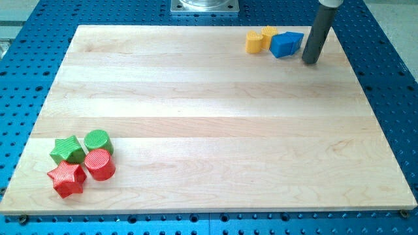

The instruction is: Slightly separate the blue blocks

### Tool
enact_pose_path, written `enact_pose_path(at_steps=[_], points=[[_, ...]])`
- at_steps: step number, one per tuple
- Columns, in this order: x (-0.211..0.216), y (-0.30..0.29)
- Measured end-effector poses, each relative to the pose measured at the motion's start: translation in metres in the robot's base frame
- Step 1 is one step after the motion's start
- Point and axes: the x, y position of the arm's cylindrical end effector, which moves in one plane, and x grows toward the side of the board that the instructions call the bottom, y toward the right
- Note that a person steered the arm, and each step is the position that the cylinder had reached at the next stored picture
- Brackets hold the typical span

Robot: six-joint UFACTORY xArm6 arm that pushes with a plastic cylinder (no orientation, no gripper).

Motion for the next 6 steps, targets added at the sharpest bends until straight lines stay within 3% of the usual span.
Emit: enact_pose_path(at_steps=[2,5,6], points=[[-0.010,0.000],[-0.057,0.011],[-0.057,-0.022]])
